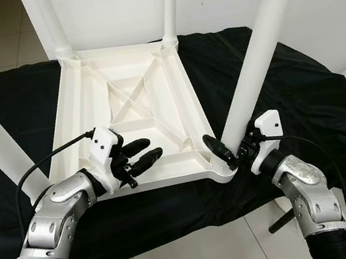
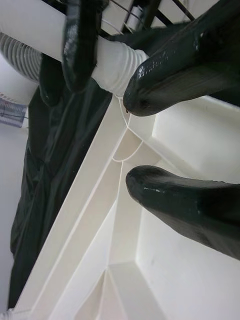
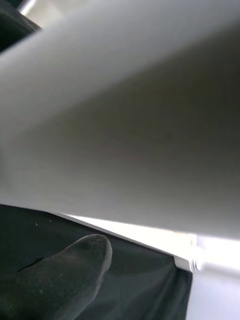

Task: Building children table

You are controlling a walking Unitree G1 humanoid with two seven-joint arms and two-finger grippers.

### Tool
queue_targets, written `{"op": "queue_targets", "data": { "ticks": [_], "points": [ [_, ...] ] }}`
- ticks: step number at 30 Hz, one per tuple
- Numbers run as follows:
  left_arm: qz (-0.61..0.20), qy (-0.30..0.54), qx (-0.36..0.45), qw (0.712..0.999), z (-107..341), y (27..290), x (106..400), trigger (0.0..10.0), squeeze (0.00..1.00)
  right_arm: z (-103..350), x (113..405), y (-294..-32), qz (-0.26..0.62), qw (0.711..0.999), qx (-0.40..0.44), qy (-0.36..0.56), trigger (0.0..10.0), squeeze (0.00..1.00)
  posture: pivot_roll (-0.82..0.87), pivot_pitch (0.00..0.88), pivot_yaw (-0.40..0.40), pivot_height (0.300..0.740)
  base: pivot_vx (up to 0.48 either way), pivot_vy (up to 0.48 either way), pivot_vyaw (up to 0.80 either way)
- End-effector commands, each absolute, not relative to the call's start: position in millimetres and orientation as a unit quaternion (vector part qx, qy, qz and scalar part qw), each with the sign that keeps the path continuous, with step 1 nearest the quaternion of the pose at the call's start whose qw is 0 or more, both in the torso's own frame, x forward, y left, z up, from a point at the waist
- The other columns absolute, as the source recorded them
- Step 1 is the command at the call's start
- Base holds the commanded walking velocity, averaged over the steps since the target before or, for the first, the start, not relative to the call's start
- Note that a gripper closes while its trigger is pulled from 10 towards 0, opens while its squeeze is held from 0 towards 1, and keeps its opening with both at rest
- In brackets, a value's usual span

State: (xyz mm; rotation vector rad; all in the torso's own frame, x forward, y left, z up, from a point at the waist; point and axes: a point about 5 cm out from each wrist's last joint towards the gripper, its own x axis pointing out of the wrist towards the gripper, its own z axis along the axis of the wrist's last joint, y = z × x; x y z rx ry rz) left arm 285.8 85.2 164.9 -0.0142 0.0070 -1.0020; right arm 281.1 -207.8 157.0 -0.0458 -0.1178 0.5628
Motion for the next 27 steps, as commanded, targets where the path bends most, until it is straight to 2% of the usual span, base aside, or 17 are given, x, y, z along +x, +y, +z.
{"op": "queue_targets", "data": {
  "ticks": [1,5,11,17,21,22,25,27],
  "points": [
    [-0.487,0.018,-0.04,0.872,165,86,279,10.0,0.0,152,282,-201,0.289,0.955,-0.041,-0.047,10.0,0.0,0.03,0.007,-0.051,0.74,0.0,0.0,0.0],
    [-0.515,0.012,0.005,0.857,161,82,265,10.0,0.0,146,281,-196,0.324,0.944,-0.048,-0.041,10.0,0.0,0.03,0.011,-0.052,0.74,0.0,0.0,0.0],
    [-0.516,0.006,0.063,0.854,159,79,265,10.0,0.0,143,286,-195,0.333,0.94,-0.069,-0.03,10.0,0.0,0.05,0.014,-0.054,0.74,0.0,0.0,0.0],
    [-0.48,0.009,0.093,0.872,159,76,270,10.0,0.0,144,298,-196,0.324,0.941,-0.094,-0.013,10.0,0.0,0.05,0.027,-0.048,0.74,0.0,0.0,0.0],
    [-0.486,0.014,0.085,0.87,160,74,268,10.0,0.0,145,300,-197,0.324,0.941,-0.097,-0.013,9.9,0.0,0.05,0.034,-0.049,0.74,0.0,0.0,0.0],
    [-0.494,0.018,0.08,0.866,159,73,266,10.0,0.0,144,300,-197,0.326,0.94,-0.095,-0.007,1.0,0.0,0.05,0.037,-0.05,0.74,0.0,0.0,0.0],
    [-0.51,0.026,0.07,0.857,158,69,261,10.0,0.0,142,298,-196,0.328,0.941,-0.086,0.009,0.0,0.0,0.04,0.047,-0.053,0.74,0.0,0.0,0.0],
    [-0.513,0.028,0.066,0.855,157,69,260,10.0,0.0,141,298,-196,0.329,0.94,-0.086,0.01,0.0,0.0,0.04,0.047,-0.053,0.74,0.0,0.0,0.0]
  ]
}}
